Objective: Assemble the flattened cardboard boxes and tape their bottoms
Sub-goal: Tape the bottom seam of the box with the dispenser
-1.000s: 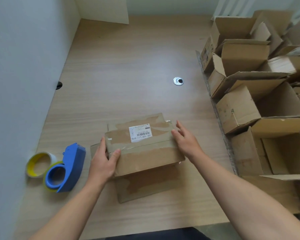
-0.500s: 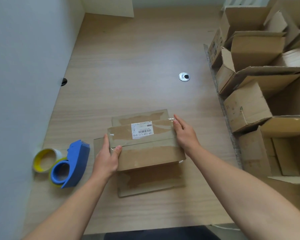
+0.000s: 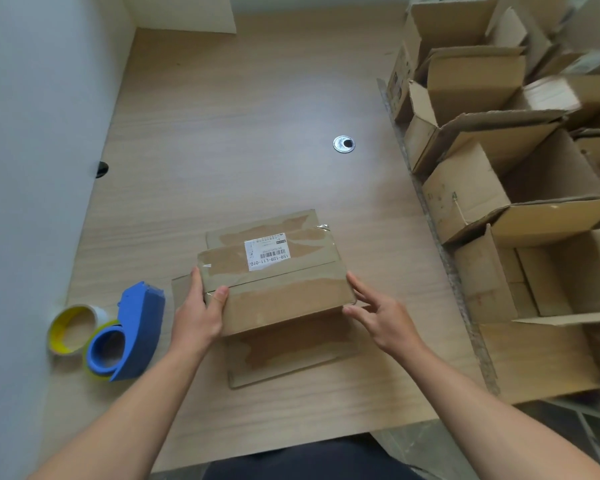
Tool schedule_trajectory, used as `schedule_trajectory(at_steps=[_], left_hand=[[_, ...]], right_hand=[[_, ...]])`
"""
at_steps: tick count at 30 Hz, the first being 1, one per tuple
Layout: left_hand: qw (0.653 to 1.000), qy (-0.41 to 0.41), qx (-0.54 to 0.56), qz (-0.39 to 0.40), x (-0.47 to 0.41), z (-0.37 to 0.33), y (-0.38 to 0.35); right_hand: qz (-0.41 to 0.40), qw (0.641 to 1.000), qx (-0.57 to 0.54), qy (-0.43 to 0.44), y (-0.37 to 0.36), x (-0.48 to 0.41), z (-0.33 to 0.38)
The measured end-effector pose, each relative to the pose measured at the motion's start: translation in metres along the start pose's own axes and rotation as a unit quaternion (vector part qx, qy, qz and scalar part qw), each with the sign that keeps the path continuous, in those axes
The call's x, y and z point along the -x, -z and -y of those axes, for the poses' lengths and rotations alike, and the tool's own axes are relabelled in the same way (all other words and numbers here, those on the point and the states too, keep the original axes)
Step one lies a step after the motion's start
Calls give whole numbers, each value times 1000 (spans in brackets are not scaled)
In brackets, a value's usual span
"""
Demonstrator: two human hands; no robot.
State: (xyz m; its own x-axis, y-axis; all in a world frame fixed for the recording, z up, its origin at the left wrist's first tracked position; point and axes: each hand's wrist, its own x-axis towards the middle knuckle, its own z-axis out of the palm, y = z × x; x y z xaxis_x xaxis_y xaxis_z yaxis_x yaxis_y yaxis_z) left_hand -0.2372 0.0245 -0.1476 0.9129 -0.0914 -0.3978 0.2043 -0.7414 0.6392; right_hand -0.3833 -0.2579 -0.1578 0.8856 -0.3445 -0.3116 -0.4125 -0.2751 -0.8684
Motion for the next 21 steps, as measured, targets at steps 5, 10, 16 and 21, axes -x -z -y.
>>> schedule_trajectory(at_steps=[5, 10, 16, 21], left_hand=[[1000, 7, 0, -4, -2, -2, 1], [1000, -3, 8, 0, -2, -5, 6], [991, -8, 130, 8, 4, -8, 8], [986, -5, 168, 17, 6, -10, 6]], right_hand=[[-32, 998, -60, -11, -8, -6, -1], [-33, 994, -95, -43, -8, -9, 5], [14, 983, -163, -78, -3, -8, 14], [-28, 984, -155, -87, -16, -4, 16]])
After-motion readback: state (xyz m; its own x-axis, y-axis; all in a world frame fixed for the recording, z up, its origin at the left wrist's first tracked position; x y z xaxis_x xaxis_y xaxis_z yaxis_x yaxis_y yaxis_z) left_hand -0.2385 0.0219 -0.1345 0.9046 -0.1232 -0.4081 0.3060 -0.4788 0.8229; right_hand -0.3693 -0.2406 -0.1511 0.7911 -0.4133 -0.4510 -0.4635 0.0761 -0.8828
